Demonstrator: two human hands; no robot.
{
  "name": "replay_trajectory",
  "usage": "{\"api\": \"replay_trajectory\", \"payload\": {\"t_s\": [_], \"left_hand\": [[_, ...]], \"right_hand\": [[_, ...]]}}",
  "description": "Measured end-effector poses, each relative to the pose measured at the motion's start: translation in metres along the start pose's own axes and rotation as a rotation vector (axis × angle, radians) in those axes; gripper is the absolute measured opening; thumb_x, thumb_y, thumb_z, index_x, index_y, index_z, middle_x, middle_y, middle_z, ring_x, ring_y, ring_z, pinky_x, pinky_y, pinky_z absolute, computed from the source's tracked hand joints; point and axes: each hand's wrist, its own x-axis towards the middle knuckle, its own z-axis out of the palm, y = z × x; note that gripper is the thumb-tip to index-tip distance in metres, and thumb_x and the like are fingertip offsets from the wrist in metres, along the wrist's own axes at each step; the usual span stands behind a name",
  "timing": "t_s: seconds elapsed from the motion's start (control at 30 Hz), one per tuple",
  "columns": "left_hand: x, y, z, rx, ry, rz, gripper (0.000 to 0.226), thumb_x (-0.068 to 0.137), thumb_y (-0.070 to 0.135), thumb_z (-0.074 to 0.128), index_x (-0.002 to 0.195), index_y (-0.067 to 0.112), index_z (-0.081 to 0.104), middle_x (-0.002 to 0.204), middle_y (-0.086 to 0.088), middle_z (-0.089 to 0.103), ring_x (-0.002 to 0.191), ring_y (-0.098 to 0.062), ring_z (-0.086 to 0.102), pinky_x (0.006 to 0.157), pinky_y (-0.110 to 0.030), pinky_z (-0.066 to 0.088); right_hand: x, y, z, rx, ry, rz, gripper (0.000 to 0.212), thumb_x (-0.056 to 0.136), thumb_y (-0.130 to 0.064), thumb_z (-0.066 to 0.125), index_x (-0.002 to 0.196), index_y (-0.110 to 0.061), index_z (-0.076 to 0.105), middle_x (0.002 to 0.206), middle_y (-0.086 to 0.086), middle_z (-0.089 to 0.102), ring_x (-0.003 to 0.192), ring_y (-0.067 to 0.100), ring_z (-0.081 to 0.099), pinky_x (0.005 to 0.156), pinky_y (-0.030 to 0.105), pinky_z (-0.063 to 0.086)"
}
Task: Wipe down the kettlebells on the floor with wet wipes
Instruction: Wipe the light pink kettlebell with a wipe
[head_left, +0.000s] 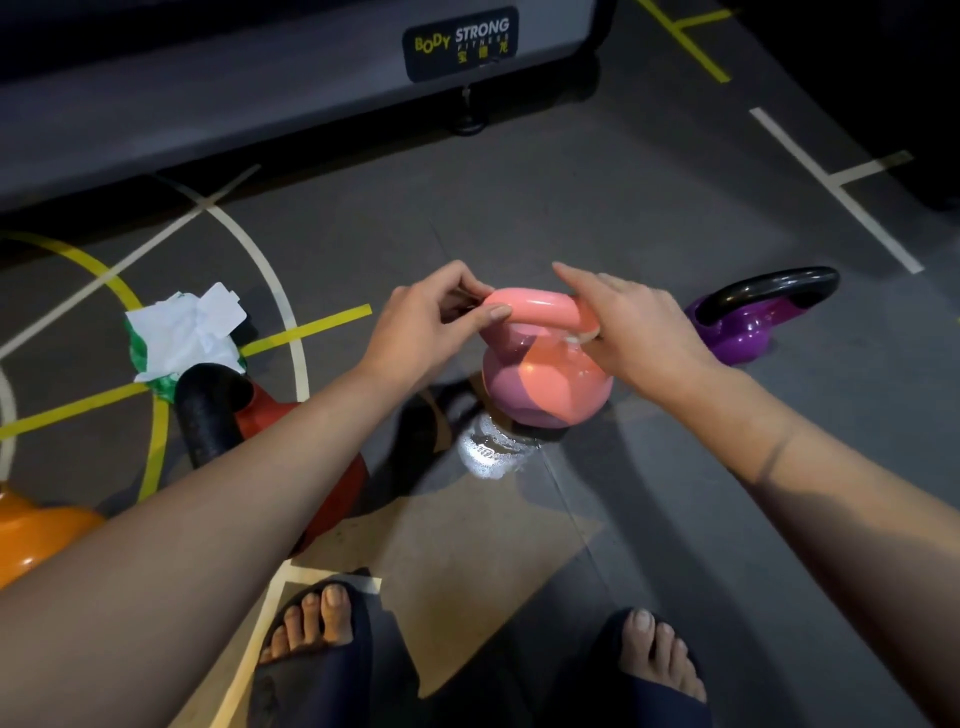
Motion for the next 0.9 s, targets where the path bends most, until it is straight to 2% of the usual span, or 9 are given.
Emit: {"api": "replay_trajectory", "payload": {"t_s": [0.17,0.23,0.33,0.4,0.53,0.6,0.7,0.8,0.9], "left_hand": [[0.002,0.001,-0.002,0.065,0.003,0.011,0.025,0.085,0.037,0.081,0.092,0.018,0.066,0.089,0.01,0.078,0.09,-0.003,0.074,0.09,-0.042,0.058],[0.003,0.002,-0.003,0.075,0.003,0.014,0.025,0.086,0.034,0.082,0.092,0.016,0.066,0.089,0.008,0.078,0.089,-0.004,0.074,0.089,-0.04,0.057],[0.0,0.002,-0.003,0.037,-0.013,0.014,0.023,0.086,0.03,0.082,0.095,0.015,0.067,0.091,0.007,0.078,0.09,-0.006,0.074,0.09,-0.038,0.058],[-0.001,0.0,-0.004,-0.006,-0.033,0.011,0.022,0.087,0.023,0.082,0.099,0.011,0.069,0.096,0.006,0.079,0.094,-0.006,0.074,0.092,-0.035,0.058],[-0.002,-0.001,-0.007,-0.017,-0.053,0.031,0.026,0.087,0.02,0.082,0.109,0.013,0.071,0.102,0.006,0.077,0.098,-0.004,0.073,0.095,-0.031,0.057],[-0.002,0.0,-0.006,0.049,-0.06,0.08,0.038,0.087,0.023,0.082,0.121,0.017,0.066,0.111,0.007,0.074,0.103,0.0,0.069,0.096,-0.027,0.055],[-0.003,0.001,-0.006,0.203,-0.089,0.166,0.061,0.086,0.037,0.08,0.141,0.031,0.053,0.127,0.009,0.066,0.115,0.0,0.062,0.1,-0.028,0.051],[-0.004,0.003,-0.005,0.335,-0.088,0.284,0.068,0.088,0.043,0.076,0.148,0.033,0.047,0.139,0.011,0.057,0.125,-0.007,0.057,0.104,-0.038,0.049],[-0.002,0.01,-0.002,0.472,-0.059,0.449,0.066,0.09,0.045,0.073,0.147,0.023,0.049,0.148,0.005,0.052,0.137,-0.015,0.05,0.106,-0.042,0.047]], "right_hand": [[0.022,-0.049,0.006,-0.198,0.041,-0.059,0.063,0.094,-0.031,0.044,0.155,-0.014,0.036,0.12,0.014,0.065,0.108,0.038,0.065,0.086,0.045,0.046],[0.027,-0.056,0.011,-0.173,0.034,-0.072,0.074,0.087,-0.04,0.033,0.155,-0.01,0.036,0.123,0.017,0.066,0.109,0.038,0.066,0.093,0.045,0.045],[0.027,-0.042,-0.007,-0.034,-0.135,-0.015,0.11,0.078,-0.04,0.074,0.162,-0.014,0.008,0.162,0.014,0.035,0.143,0.02,0.045,0.124,0.043,0.017],[0.021,-0.028,-0.028,0.01,-0.161,0.036,0.128,0.066,-0.049,0.089,0.161,-0.017,0.01,0.164,0.009,0.033,0.148,0.017,0.037,0.127,0.046,0.01],[0.013,-0.014,-0.031,0.101,-0.046,0.064,0.074,0.074,-0.055,0.084,0.137,-0.024,0.06,0.12,0.008,0.072,0.117,0.034,0.062,0.1,0.043,0.047],[0.007,-0.012,-0.012,0.068,0.063,0.017,0.054,0.08,-0.056,0.077,0.122,-0.024,0.07,0.097,0.011,0.074,0.096,0.039,0.066,0.081,0.043,0.051],[0.0,-0.012,0.013,0.006,0.243,-0.107,0.043,0.09,-0.054,0.065,0.112,-0.017,0.072,0.091,0.005,0.073,0.084,0.036,0.068,0.075,0.041,0.051],[0.0,-0.016,0.024,-0.072,0.341,-0.175,0.06,0.087,-0.041,0.072,0.133,-0.005,0.063,0.112,0.01,0.073,0.103,0.032,0.07,0.09,0.042,0.054],[-0.005,-0.011,0.009,-0.008,0.09,-0.149,0.109,0.074,-0.041,0.087,0.155,0.004,0.029,0.142,0.018,0.058,0.133,0.031,0.055,0.115,0.045,0.039]]}}
